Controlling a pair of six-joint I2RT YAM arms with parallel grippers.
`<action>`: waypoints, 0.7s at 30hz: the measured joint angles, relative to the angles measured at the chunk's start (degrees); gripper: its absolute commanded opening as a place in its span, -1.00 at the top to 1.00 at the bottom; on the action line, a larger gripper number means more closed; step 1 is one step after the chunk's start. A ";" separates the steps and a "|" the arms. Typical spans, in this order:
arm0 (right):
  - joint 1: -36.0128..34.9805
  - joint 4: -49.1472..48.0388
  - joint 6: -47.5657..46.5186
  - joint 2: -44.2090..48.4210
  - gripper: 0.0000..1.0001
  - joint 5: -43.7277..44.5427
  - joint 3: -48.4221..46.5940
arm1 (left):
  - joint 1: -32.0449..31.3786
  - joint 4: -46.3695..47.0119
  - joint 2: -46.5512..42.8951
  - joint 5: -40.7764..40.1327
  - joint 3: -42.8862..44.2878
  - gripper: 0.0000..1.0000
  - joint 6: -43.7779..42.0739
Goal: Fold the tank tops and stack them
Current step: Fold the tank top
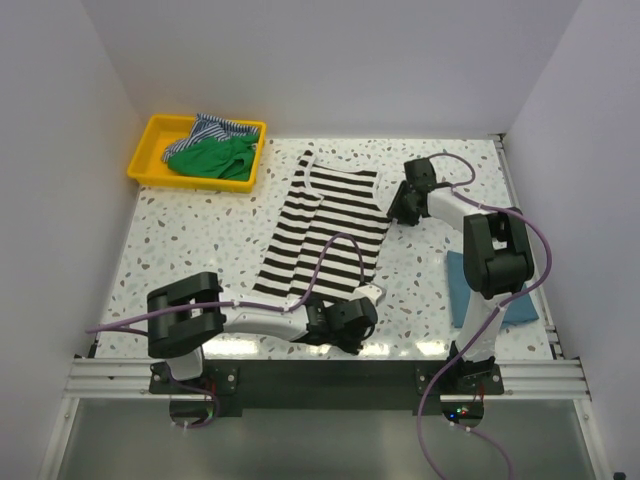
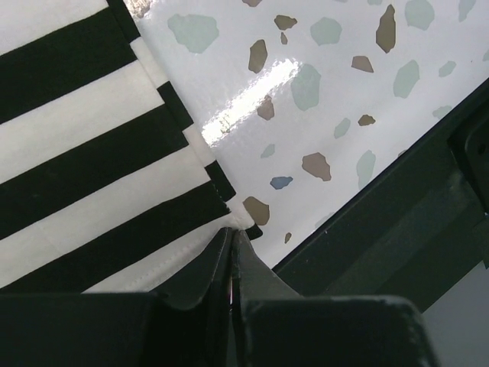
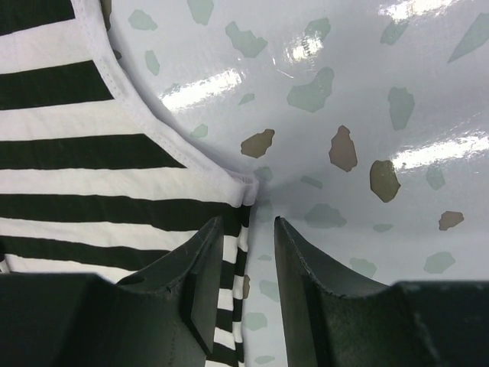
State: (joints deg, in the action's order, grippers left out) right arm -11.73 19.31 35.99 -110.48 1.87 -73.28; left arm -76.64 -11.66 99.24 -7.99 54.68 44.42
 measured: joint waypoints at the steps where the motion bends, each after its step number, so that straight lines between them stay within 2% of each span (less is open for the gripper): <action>1: 0.04 -0.17 0.00 -0.04 0.27 -0.02 0.00 | -0.02 -0.04 0.09 -0.02 0.15 0.91 0.00; 6: 0.24 -0.83 0.00 -1.18 0.38 -0.09 -0.74 | -0.28 -0.09 0.24 -0.24 0.33 1.00 0.00; 15: 0.31 -1.11 -0.11 -2.43 0.97 0.46 -1.07 | -1.05 -0.55 0.24 0.15 0.74 1.00 -0.33; 21: 0.74 0.83 -0.92 -1.44 1.00 3.96 -1.07 | -3.82 -1.70 0.24 1.88 4.66 1.00 -1.53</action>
State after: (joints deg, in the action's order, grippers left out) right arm -10.98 20.14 35.07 -111.92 5.82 -74.35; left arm -80.47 -13.37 99.48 -6.11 59.33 42.89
